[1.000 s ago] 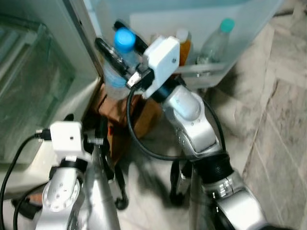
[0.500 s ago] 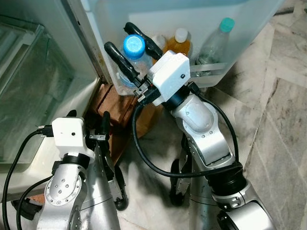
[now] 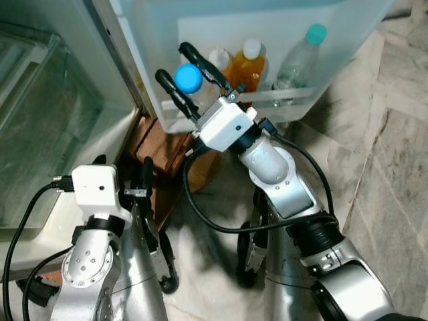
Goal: Restocking fridge
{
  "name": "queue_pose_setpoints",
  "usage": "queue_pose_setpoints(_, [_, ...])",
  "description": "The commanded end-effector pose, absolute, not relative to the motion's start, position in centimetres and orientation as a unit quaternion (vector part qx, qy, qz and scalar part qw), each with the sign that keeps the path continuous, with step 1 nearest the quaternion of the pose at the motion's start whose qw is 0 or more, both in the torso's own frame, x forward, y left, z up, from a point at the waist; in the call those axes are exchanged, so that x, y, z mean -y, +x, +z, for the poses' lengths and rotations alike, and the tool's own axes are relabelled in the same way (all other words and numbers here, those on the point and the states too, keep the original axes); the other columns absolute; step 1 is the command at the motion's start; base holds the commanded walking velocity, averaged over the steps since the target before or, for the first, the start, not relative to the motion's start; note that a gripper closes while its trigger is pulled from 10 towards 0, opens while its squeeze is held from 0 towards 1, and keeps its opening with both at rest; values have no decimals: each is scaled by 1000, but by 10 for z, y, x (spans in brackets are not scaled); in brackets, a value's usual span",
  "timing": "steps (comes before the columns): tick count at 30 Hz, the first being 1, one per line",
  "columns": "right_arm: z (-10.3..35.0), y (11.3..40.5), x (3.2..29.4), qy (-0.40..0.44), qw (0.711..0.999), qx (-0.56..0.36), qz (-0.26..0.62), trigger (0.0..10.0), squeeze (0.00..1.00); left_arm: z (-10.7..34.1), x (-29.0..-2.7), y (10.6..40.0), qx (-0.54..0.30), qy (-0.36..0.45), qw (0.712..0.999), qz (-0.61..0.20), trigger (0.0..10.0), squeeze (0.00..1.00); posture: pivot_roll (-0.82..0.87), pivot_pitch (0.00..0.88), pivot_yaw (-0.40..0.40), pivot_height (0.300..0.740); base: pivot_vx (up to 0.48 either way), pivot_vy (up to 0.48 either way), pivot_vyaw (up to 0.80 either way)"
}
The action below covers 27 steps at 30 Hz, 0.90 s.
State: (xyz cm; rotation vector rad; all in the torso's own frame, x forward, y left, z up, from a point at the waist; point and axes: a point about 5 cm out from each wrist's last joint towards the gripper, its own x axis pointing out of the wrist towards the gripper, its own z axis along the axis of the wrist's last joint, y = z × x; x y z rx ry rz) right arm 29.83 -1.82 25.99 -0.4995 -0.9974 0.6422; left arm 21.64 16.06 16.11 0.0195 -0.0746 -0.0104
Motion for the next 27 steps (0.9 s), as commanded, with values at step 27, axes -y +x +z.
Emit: queue_pose_setpoints(27, [247,336,15,-154,866,442,178,10000,0,153,-160,207,14,10,1000,-14,10000,0,183,434,17,428,0,0,0])
